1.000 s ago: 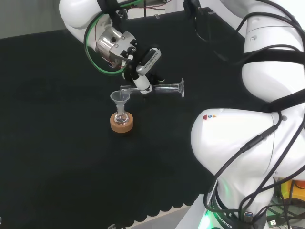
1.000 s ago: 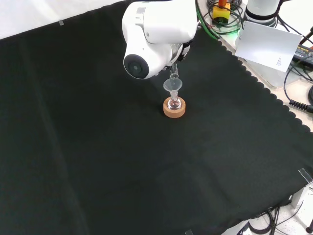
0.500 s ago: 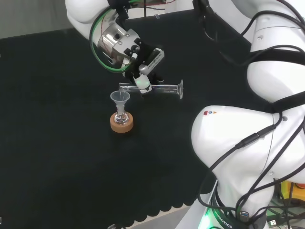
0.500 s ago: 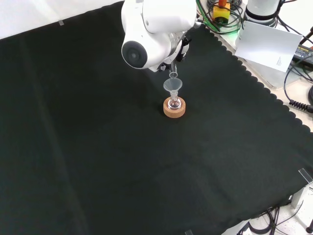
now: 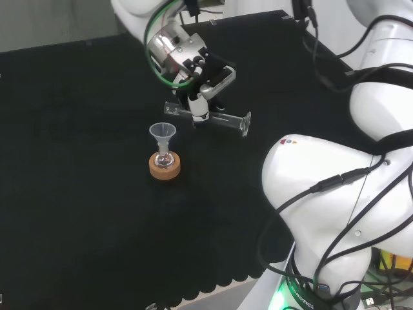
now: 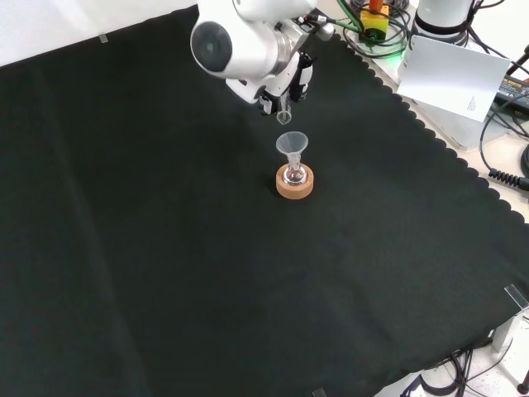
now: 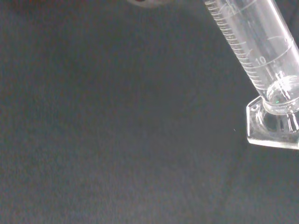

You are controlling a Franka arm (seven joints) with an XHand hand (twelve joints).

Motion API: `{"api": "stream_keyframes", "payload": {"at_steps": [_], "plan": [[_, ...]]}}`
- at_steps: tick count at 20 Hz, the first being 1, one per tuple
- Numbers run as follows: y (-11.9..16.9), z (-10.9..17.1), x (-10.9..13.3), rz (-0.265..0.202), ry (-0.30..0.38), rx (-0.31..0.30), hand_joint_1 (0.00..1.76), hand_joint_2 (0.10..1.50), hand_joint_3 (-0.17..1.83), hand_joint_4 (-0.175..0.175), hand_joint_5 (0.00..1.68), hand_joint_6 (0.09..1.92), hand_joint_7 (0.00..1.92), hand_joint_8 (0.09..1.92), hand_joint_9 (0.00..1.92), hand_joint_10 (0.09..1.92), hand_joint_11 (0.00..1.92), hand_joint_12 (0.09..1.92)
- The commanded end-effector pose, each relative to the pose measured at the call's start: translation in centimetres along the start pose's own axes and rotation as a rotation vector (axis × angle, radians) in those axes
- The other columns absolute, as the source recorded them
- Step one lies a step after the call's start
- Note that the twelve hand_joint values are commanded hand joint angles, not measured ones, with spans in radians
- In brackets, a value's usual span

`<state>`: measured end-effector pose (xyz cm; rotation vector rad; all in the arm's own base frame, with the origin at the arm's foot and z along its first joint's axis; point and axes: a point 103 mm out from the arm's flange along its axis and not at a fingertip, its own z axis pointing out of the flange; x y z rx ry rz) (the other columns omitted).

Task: Pour the water from the graduated cylinder into the round-bottom flask.

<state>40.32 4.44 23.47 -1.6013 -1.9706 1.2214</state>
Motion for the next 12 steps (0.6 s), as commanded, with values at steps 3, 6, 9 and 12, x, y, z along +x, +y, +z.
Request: {"api": "stream_keyframes", "payload": {"at_steps": [3,6,9,12], "plan": [[0.5,-0.6,-1.7,-0.138,0.165,-0.283,1.26,1.11,0.0,-0.175,0.97,1.0,1.01,0.99,1.44,0.09,1.15,0.85],[1.0,-0.7,-2.2,-0.18,0.204,-0.332,1.26,1.11,0.0,-0.175,0.97,1.0,1.01,0.99,1.44,0.09,1.15,0.85],[1.4,-1.1,-2.5,-0.224,0.233,-0.376,1.26,1.11,0.0,-0.175,0.97,1.0,1.01,0.99,1.44,0.09,1.15,0.85],[1.9,-1.6,-3.0,-0.261,0.271,-0.417,1.26,1.11,0.0,-0.175,0.97,0.99,1.01,0.99,1.44,0.09,1.15,0.85]]}}
